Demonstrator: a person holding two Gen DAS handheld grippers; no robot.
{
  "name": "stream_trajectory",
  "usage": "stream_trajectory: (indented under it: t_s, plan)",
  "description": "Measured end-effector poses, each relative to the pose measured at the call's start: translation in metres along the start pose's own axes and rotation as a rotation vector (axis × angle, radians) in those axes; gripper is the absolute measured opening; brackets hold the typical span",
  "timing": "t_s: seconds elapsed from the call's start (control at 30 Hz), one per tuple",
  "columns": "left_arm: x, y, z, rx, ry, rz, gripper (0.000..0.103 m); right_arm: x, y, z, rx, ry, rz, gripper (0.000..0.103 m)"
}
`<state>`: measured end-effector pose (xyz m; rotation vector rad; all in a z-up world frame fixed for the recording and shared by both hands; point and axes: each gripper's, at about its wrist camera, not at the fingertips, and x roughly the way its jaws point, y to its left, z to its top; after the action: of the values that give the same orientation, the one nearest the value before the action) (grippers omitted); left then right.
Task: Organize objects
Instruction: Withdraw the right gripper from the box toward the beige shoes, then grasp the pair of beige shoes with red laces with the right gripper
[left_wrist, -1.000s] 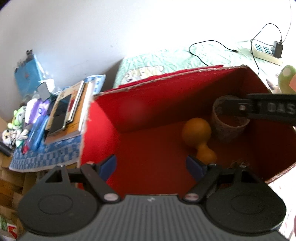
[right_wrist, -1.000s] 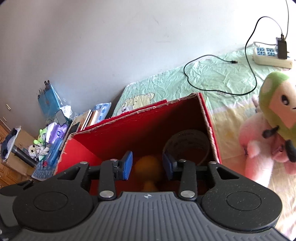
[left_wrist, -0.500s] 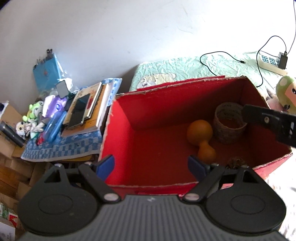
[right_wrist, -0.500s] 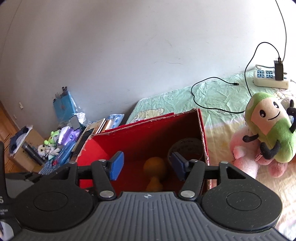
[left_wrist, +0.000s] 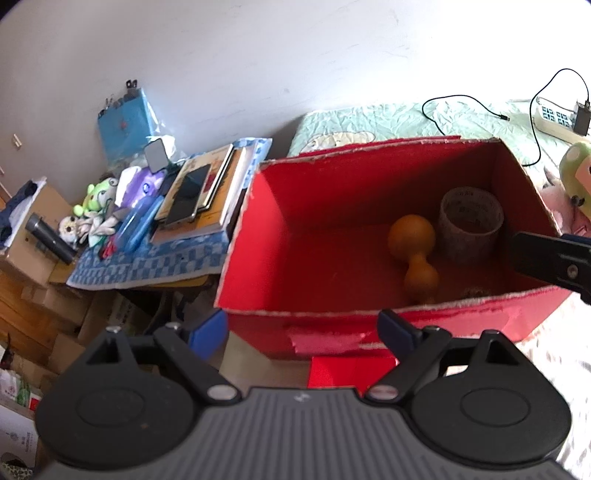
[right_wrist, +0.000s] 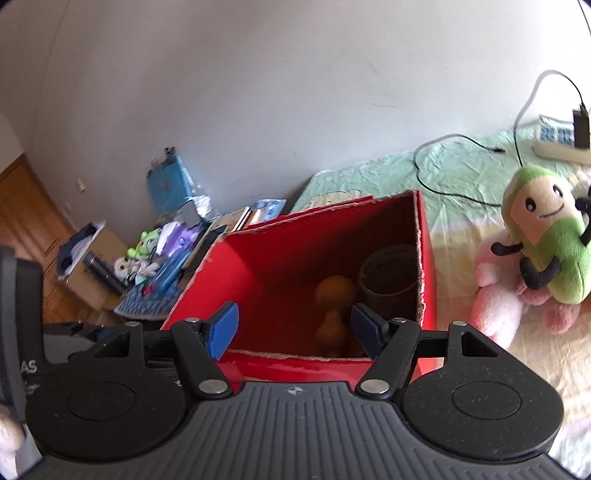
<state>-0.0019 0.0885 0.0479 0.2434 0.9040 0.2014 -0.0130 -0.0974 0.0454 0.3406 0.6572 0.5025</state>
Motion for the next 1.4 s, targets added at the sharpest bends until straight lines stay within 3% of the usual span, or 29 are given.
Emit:
stream_trajectory:
  t_s: [0.6, 1.4]
  plan:
    - [0.007, -0.011, -0.028, -0.009, 0.09, 0.029, 0.091, 0.013, -0.011, -0.035, 0.041, 0.191, 0.055, 0.066]
    - [0.028, -0.024, -0.047, 0.046, 0.154, -0.027, 0.091, 0.029, -0.032, -0.055, 0.173, 0.316, 0.037, 0.065]
